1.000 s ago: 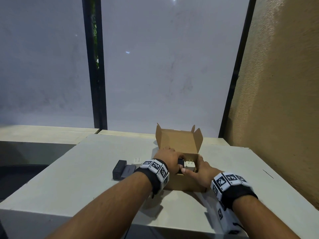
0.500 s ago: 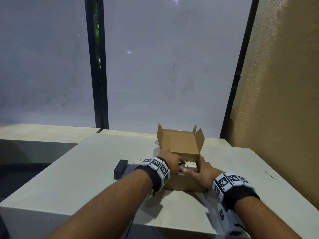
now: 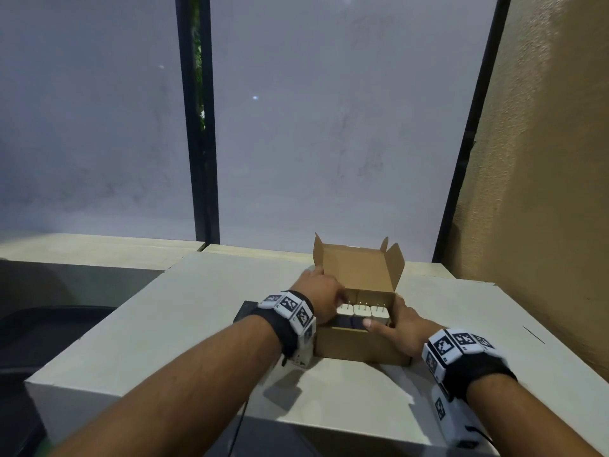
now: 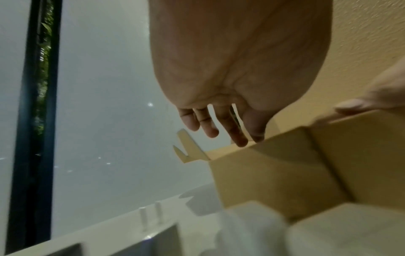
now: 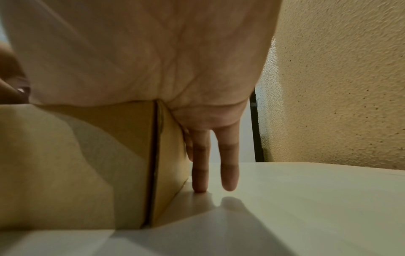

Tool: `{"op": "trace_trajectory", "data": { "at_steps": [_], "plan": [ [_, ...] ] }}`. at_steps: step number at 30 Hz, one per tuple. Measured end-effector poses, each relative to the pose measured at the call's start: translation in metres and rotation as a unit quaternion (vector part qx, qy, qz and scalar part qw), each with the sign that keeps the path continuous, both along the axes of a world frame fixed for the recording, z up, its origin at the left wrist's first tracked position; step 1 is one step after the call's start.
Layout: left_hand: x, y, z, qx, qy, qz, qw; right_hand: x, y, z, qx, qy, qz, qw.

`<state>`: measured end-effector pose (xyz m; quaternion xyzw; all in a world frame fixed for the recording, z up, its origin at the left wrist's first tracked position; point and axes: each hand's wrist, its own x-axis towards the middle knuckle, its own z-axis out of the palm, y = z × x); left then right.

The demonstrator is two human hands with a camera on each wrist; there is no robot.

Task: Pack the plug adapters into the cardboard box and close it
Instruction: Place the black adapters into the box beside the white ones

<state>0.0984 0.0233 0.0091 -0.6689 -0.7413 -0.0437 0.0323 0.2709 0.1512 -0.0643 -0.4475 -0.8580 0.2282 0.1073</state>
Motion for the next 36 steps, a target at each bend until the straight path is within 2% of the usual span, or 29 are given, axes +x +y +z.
{"op": "trace_trajectory", "data": {
  "at_steps": [3,5,8,13,16,21,29,33,36],
  "plan": [
    [-0.036,-0.021,0.007,0.067,-0.039,0.025,0.997,0.0,0.003,-0.001,-0.01,0.007,0.004,1.0],
    [-0.063,-0.036,0.008,0.067,-0.085,0.058,0.992,0.001,0.002,0.0,-0.009,0.011,0.003,1.0],
    [-0.098,-0.061,0.004,0.009,-0.174,0.107,0.979,0.002,0.0,0.003,-0.005,0.001,0.003,1.0],
    [-0.121,-0.094,-0.007,-0.133,-0.138,0.129,0.973,0.002,-0.002,0.005,-0.01,0.001,0.008,1.0],
    [-0.123,-0.094,-0.018,-0.171,-0.148,0.125,0.966,0.004,-0.003,0.007,-0.014,0.007,0.012,1.0],
    [-0.127,-0.088,-0.029,-0.086,-0.151,0.153,0.973,0.005,-0.002,0.005,-0.009,-0.003,0.002,1.0],
    [-0.137,-0.097,-0.022,0.012,-0.161,0.154,0.975,0.004,-0.001,0.005,-0.012,-0.013,-0.001,1.0],
    [-0.13,-0.091,-0.003,0.098,-0.191,0.109,0.971,0.005,-0.007,0.011,-0.017,-0.011,-0.001,1.0],
    [-0.111,-0.078,0.009,0.141,-0.254,0.054,0.955,0.006,-0.009,0.012,-0.02,-0.006,-0.005,1.0]
  ]
}}
